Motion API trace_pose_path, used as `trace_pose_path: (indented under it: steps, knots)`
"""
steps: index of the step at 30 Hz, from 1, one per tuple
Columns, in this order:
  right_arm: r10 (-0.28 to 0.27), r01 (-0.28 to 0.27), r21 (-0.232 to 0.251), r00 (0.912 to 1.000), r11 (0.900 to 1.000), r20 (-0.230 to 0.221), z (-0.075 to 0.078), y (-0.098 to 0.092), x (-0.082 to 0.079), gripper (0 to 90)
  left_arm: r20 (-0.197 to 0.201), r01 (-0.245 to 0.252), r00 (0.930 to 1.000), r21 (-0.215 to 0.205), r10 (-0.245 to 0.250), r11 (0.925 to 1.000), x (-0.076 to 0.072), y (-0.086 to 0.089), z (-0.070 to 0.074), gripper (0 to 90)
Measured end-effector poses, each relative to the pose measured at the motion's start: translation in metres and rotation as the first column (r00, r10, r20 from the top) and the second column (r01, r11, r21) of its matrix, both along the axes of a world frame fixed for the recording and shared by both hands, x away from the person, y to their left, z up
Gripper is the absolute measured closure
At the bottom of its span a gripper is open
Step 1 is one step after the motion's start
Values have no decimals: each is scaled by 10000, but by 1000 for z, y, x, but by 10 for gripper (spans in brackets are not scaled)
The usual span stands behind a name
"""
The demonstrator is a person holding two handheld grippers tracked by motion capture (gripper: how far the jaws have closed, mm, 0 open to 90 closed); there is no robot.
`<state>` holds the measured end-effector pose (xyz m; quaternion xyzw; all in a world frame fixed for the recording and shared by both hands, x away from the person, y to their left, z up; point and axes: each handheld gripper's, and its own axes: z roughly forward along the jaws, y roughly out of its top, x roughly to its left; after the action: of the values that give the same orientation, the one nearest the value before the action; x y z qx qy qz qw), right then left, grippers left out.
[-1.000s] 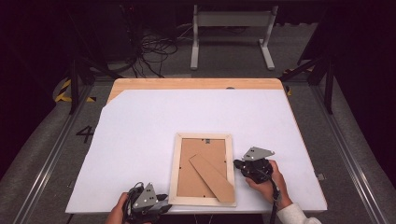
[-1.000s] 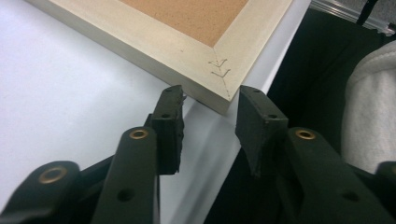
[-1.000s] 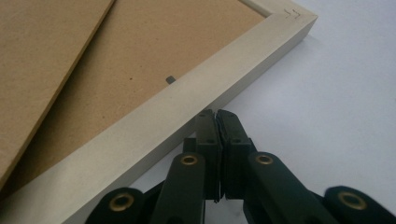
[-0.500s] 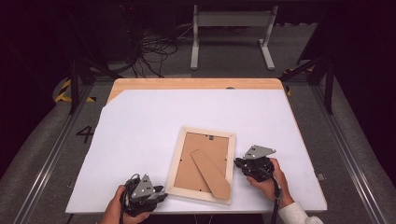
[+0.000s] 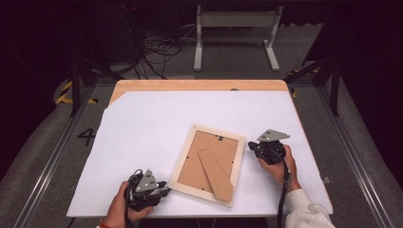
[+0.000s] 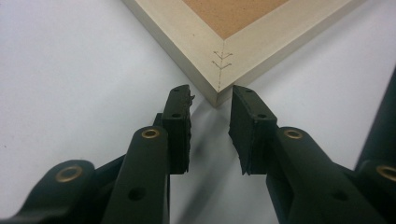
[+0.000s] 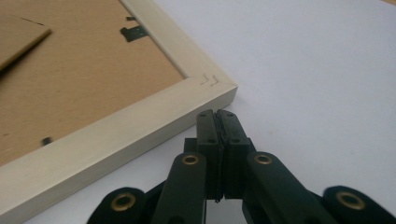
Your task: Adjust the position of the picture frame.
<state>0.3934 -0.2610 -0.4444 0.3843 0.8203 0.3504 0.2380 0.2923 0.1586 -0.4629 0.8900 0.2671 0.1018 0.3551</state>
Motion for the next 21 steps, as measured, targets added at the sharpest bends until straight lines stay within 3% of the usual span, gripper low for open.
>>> trace_pose_path:
  steps: [10, 21]
  knots:
    - [-360, 359, 121, 9993, 9993, 32, 1, -10, 15, 880, 37, -291, 9996, 23, 291, 9996, 22, -4, 1, 674]
    - [-672, 670, 144, 9976, 9977, 147, 2, -19, 24, 890, 66, -559, 9984, -35, 560, 9984, 34, -6, 0, 671]
